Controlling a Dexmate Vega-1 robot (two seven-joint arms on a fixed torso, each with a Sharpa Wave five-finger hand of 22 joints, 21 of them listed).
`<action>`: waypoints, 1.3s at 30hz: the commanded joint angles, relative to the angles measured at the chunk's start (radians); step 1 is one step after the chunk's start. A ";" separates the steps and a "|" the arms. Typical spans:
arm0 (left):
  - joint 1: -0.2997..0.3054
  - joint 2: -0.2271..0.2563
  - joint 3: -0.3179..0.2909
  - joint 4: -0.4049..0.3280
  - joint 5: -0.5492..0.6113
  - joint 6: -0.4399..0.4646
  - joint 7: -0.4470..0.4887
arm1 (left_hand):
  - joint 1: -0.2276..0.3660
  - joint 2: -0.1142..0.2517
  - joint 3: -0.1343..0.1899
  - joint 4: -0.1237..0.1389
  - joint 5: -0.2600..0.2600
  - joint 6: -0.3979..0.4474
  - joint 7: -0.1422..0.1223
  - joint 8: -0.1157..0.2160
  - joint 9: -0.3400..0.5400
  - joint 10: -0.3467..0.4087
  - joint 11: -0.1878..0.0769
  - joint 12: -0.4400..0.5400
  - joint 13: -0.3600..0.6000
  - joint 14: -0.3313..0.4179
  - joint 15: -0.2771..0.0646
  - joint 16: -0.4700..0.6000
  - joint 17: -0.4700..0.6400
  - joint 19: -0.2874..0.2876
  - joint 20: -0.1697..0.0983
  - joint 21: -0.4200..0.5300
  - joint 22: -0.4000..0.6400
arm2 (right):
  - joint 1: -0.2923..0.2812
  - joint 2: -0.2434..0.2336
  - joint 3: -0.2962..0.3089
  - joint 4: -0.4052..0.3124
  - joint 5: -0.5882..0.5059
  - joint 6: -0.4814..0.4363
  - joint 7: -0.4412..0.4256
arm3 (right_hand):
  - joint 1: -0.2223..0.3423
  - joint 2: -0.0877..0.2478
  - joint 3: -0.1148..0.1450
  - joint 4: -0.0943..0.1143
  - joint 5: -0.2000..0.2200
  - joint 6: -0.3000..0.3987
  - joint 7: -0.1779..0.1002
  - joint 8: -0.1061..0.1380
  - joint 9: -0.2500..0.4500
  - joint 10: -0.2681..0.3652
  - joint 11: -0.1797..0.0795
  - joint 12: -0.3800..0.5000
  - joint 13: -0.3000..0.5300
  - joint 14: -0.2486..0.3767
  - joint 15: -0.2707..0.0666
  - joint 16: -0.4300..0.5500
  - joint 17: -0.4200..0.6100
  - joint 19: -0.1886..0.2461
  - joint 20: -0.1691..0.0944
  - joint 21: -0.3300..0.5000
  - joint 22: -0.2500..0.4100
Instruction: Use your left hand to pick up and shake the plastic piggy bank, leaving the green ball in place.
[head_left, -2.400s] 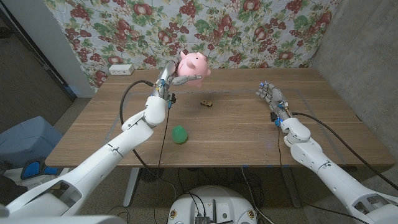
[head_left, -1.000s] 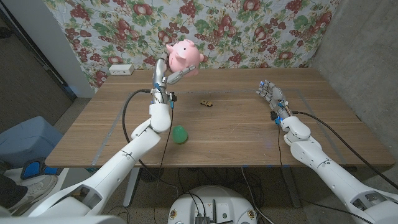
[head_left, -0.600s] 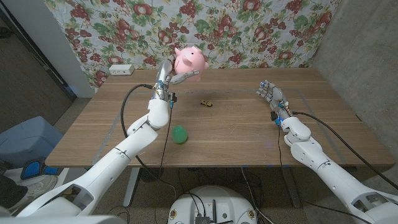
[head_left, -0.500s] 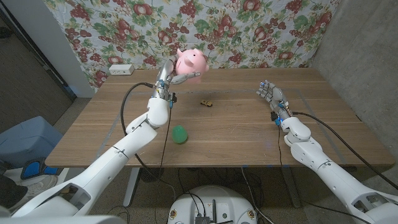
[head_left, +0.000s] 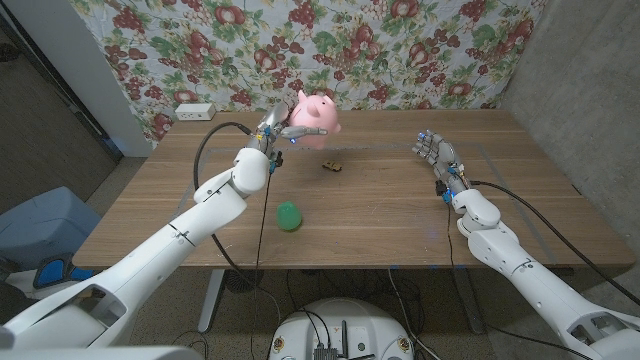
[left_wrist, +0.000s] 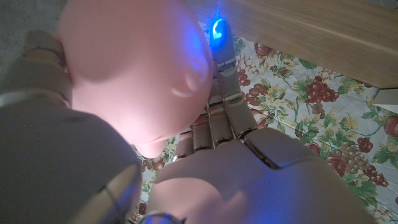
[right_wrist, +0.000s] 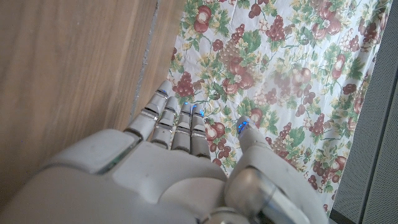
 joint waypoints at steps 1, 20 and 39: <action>-0.022 0.042 0.030 -0.044 -0.010 0.065 -0.054 | 0.464 0.458 0.072 0.002 0.005 0.445 -0.232 0.004 0.025 0.371 -0.357 0.004 0.003 0.366 -0.412 0.001 0.004 -0.189 -0.159 0.006 0.003 | -0.009 -0.003 0.005 -0.006 0.007 0.001 0.001 | 0.001 0.008 0.007 -0.003 -0.001 0.009 0.002 0.003 0.005 0.005 0.004 0.004 0.002 0.011 0.000 0.000 0.001 0.005 0.002 -0.004 0.003; 0.039 -0.032 -0.009 0.058 -0.001 -0.201 0.194 | 0.462 0.457 0.075 0.002 0.005 0.446 -0.232 0.001 0.024 0.372 -0.356 0.002 0.006 0.365 -0.412 -0.001 0.005 -0.191 -0.158 0.010 0.003 | 0.005 -0.001 0.007 0.014 0.011 0.007 0.017 | 0.001 0.008 0.007 -0.003 -0.002 0.014 0.005 0.004 0.006 0.004 0.002 0.004 0.002 0.011 0.002 -0.001 0.001 0.006 0.002 -0.007 0.003; 0.063 -0.184 -0.056 0.262 0.076 -0.583 0.486 | 0.461 0.456 0.078 0.002 0.005 0.449 -0.238 0.001 0.025 0.375 -0.361 -0.001 0.007 0.369 -0.412 0.001 0.007 -0.191 -0.158 0.015 0.003 | -0.001 0.000 0.009 0.013 0.013 0.018 0.020 | 0.001 0.008 0.007 -0.003 -0.002 0.015 0.005 0.004 0.006 0.005 0.005 0.004 0.002 0.013 0.002 -0.001 0.001 0.007 0.002 -0.010 0.003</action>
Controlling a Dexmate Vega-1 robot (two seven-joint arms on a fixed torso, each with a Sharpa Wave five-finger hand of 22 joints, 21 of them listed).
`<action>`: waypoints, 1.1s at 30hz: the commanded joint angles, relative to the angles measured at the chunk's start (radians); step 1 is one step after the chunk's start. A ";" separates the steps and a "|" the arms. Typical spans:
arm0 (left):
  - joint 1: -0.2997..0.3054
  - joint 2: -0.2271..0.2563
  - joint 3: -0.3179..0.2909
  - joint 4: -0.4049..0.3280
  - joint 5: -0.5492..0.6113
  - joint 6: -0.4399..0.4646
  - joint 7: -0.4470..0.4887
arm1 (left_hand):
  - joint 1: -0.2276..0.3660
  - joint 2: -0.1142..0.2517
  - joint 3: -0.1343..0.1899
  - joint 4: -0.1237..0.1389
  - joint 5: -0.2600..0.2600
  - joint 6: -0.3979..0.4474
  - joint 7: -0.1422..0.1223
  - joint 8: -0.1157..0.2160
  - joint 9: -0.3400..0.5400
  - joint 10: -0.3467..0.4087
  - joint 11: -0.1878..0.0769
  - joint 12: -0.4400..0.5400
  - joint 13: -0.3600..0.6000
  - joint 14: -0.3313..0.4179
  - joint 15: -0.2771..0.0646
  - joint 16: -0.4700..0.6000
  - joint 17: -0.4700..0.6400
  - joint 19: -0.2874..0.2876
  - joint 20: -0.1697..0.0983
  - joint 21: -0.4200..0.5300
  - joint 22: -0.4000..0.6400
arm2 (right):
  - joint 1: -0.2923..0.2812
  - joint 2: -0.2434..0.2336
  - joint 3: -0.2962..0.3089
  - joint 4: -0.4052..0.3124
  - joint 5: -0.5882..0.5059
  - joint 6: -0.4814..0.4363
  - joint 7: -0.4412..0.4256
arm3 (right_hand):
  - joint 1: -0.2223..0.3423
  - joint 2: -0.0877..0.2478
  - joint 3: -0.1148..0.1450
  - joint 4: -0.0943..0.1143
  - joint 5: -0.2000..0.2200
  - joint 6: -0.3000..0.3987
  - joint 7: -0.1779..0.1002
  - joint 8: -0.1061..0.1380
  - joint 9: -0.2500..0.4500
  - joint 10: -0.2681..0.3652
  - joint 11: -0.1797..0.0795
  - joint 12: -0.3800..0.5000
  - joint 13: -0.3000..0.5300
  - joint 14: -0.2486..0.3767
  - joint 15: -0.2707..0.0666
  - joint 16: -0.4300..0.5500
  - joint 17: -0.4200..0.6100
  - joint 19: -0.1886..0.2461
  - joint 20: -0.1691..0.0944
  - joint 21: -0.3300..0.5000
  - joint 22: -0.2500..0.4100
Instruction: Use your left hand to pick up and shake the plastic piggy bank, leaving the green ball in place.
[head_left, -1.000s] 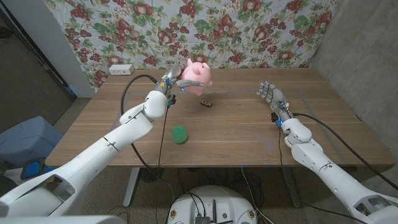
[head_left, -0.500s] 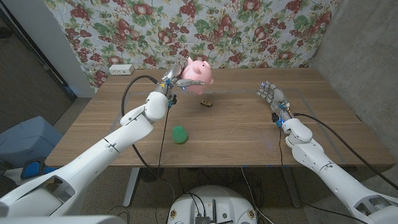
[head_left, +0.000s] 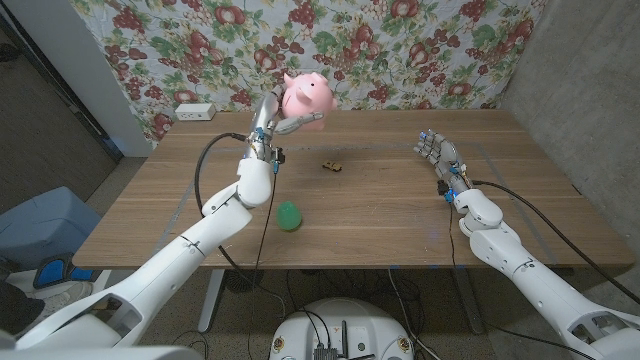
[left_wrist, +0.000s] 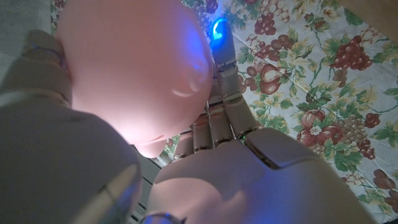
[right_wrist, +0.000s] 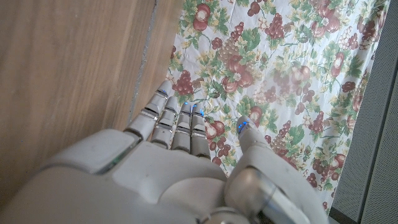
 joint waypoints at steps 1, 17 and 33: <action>0.014 -0.072 -0.026 0.089 0.046 -0.173 0.126 | 0.461 0.455 0.078 0.002 0.005 0.446 -0.242 0.007 0.025 0.365 -0.362 0.007 0.000 0.369 -0.412 0.005 0.002 -0.191 -0.158 0.005 0.002 | -0.008 0.000 0.004 -0.003 0.005 0.008 0.002 | 0.001 0.008 0.008 -0.003 -0.002 0.008 -0.002 0.004 0.006 0.004 0.004 0.004 0.002 0.014 0.002 -0.001 0.001 0.007 0.003 -0.002 0.003; 0.037 -0.079 -0.040 0.051 0.060 -0.140 0.094 | 0.459 0.455 0.080 0.002 0.005 0.447 -0.240 0.006 0.026 0.365 -0.362 0.005 0.001 0.368 -0.412 0.003 0.001 -0.191 -0.158 0.007 0.002 | -0.021 -0.007 0.010 -0.010 0.012 0.012 0.009 | 0.000 0.008 0.008 -0.003 -0.002 0.008 -0.002 0.004 0.006 0.005 0.002 0.004 0.002 0.012 0.003 -0.002 0.001 0.009 0.002 -0.005 0.003; 0.037 -0.050 -0.040 0.009 0.040 -0.069 0.010 | 0.457 0.454 0.082 0.003 0.005 0.446 -0.244 0.005 0.028 0.367 -0.363 0.004 0.003 0.366 -0.412 0.001 0.001 -0.193 -0.157 0.008 0.001 | -0.015 -0.003 0.007 -0.005 0.007 0.010 0.004 | 0.000 0.008 0.008 -0.003 -0.002 0.008 -0.002 0.004 0.006 0.006 0.005 0.004 0.002 0.013 0.001 -0.003 0.001 0.010 0.002 -0.007 0.003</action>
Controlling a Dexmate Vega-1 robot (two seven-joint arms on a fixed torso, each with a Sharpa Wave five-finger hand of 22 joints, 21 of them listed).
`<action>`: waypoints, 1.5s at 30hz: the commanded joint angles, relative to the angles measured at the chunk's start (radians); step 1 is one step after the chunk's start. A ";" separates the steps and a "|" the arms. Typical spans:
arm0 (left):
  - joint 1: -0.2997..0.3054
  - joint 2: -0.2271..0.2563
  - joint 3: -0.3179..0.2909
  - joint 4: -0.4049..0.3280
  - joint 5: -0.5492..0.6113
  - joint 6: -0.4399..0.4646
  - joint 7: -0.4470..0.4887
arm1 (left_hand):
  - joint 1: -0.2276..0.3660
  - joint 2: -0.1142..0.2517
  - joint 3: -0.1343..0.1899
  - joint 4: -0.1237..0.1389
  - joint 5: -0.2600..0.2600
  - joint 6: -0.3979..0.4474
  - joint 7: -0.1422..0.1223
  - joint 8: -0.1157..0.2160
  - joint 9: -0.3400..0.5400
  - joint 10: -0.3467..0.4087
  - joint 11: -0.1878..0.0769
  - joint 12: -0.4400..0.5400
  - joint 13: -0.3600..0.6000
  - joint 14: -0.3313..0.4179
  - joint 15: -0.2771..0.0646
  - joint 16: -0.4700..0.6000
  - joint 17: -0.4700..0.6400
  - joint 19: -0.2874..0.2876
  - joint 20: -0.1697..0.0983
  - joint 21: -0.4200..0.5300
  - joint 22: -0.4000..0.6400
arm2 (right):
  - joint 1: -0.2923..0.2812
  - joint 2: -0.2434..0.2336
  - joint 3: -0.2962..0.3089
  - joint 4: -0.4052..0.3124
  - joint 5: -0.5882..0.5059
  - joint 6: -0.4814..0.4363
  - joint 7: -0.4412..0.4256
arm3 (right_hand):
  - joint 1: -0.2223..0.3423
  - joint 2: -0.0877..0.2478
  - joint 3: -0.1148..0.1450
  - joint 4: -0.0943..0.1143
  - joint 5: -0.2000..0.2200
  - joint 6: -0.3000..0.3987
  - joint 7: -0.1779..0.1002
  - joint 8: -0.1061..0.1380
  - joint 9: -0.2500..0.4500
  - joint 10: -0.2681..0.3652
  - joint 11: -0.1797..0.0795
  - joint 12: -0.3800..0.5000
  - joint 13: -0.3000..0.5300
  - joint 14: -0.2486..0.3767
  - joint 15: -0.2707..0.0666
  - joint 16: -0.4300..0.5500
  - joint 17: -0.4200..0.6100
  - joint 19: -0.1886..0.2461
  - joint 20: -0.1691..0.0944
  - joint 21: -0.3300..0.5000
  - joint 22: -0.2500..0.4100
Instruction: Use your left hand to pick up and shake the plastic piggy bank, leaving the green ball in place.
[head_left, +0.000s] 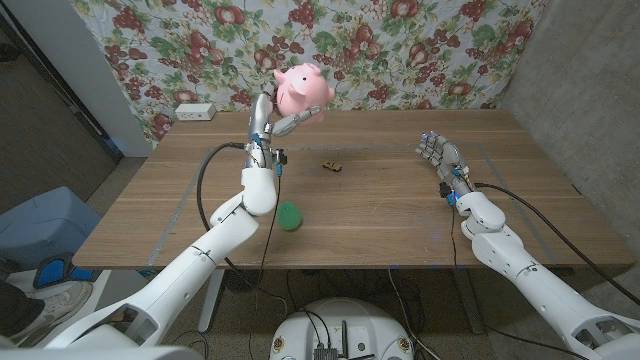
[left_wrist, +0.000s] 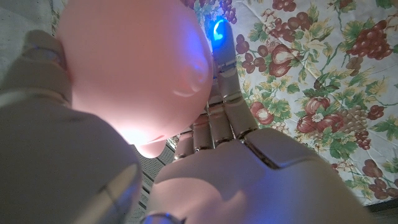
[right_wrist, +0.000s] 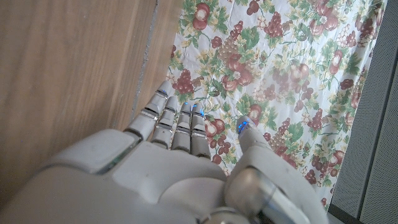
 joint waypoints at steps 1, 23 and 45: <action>-0.001 0.017 -0.002 -0.023 -0.012 0.036 -0.049 | 0.457 0.454 0.083 0.003 0.009 0.445 -0.244 0.004 0.028 0.367 -0.363 0.004 0.006 0.366 -0.412 0.005 0.003 -0.193 -0.157 0.008 0.001 | 0.008 0.004 -0.003 0.005 -0.003 -0.002 -0.001 | 0.000 0.008 0.008 -0.003 -0.002 0.009 -0.002 0.004 0.006 0.005 0.004 0.004 0.002 0.013 0.001 -0.003 0.001 0.010 0.002 -0.004 0.003; -0.036 0.114 0.036 -0.070 0.000 0.121 -0.226 | 0.454 0.453 0.085 0.003 0.009 0.447 -0.244 0.003 0.028 0.366 -0.364 0.002 0.007 0.365 -0.412 0.003 0.003 -0.195 -0.156 0.009 0.001 | 0.010 0.011 -0.008 0.002 -0.010 -0.006 -0.015 | 0.000 0.008 0.008 -0.003 -0.002 0.009 -0.002 0.004 0.006 0.005 0.005 0.003 0.002 0.013 0.003 -0.004 0.000 0.011 0.003 -0.007 0.003; -0.079 0.200 0.097 -0.132 0.034 0.234 -0.422 | 0.452 0.452 0.089 0.002 0.009 0.450 -0.242 0.001 0.027 0.367 -0.363 -0.001 0.007 0.364 -0.412 0.001 0.002 -0.197 -0.155 0.011 0.001 | -0.002 0.010 -0.006 -0.008 -0.012 0.001 -0.021 | 0.000 0.008 0.009 -0.003 -0.002 0.008 -0.003 0.003 0.006 0.005 0.004 0.003 0.002 0.012 0.002 -0.005 0.000 0.012 0.003 -0.010 0.003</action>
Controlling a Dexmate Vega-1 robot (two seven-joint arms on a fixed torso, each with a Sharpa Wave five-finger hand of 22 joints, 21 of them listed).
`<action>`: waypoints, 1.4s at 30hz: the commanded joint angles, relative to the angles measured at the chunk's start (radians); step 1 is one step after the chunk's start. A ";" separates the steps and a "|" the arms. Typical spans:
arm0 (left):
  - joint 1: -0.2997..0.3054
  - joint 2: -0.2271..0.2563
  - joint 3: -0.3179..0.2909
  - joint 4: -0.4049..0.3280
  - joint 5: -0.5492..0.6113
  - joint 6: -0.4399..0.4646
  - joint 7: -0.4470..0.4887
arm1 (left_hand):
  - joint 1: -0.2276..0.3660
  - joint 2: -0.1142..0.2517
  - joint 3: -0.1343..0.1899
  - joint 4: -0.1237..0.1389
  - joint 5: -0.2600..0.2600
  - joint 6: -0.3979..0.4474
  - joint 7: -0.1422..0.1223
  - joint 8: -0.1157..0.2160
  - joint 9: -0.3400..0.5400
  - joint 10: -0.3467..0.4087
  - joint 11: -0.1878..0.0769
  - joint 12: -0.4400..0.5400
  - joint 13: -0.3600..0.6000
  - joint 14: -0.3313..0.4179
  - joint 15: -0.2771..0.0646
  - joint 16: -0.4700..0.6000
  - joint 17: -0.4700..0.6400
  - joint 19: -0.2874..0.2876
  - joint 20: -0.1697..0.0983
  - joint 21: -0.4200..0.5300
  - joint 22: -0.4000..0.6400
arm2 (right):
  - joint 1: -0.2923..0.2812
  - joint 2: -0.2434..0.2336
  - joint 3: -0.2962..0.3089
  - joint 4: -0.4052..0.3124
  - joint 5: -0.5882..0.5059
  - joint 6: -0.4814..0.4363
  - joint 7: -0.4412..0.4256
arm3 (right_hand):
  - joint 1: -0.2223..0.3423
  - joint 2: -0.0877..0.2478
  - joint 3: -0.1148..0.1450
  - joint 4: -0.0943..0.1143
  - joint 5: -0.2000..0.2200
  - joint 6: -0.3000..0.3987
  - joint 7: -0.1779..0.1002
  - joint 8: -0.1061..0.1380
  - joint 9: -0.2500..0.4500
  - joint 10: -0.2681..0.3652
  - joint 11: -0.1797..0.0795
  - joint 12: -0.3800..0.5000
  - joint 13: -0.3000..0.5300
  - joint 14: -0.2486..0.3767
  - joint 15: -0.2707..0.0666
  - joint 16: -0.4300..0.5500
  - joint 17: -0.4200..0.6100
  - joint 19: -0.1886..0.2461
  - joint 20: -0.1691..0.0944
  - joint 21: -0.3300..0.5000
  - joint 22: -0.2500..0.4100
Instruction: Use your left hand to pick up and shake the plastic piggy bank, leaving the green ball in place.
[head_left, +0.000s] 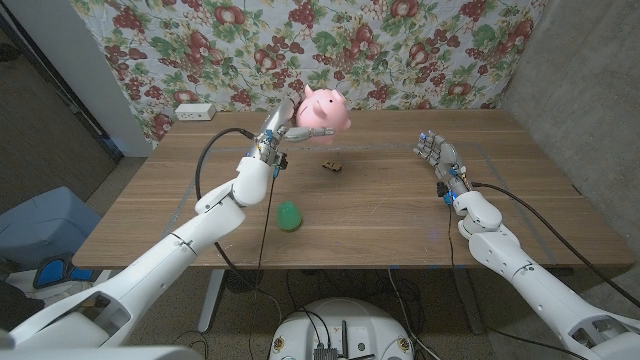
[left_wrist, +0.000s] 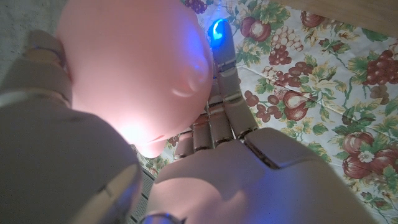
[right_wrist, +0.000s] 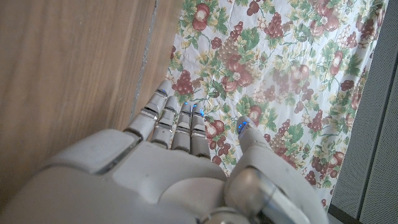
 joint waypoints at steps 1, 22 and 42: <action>-0.025 0.044 0.033 -0.036 0.025 0.065 -0.102 | 0.452 0.452 0.089 0.002 0.006 0.450 -0.241 0.005 0.027 0.368 -0.363 0.006 0.002 0.364 -0.412 0.006 0.004 -0.197 -0.155 0.007 0.001 | -0.007 0.001 0.003 -0.006 0.002 0.002 -0.005 | 0.000 0.008 0.009 -0.003 -0.002 0.008 -0.002 0.003 0.001 0.005 0.003 0.003 0.002 0.007 -0.004 -0.005 0.000 0.004 -0.004 -0.006 0.003; -0.103 0.085 0.108 -0.077 0.035 0.189 -0.318 | 0.451 0.451 0.092 0.002 0.005 0.447 -0.239 0.000 0.025 0.364 -0.356 0.000 -0.002 0.359 -0.412 0.001 0.001 -0.202 -0.154 0.006 0.000 | -0.018 -0.002 0.008 -0.006 0.004 0.014 -0.001 | -0.001 0.008 0.009 -0.002 -0.002 0.009 -0.002 0.003 0.001 0.005 0.004 0.003 0.002 0.007 -0.003 -0.005 0.000 0.006 -0.003 -0.009 0.003; -0.171 0.102 0.177 -0.095 0.068 0.260 -0.464 | 0.451 0.447 0.094 0.001 0.003 0.448 -0.233 -0.003 0.024 0.362 -0.356 -0.005 -0.009 0.351 -0.412 -0.008 -0.008 -0.214 -0.150 0.001 -0.001 | -0.038 -0.009 0.022 -0.010 0.021 0.019 0.005 | -0.001 0.008 0.009 -0.002 -0.002 0.009 -0.002 0.003 0.001 0.005 0.004 0.003 0.002 0.009 -0.002 -0.005 0.000 0.006 -0.002 -0.012 0.004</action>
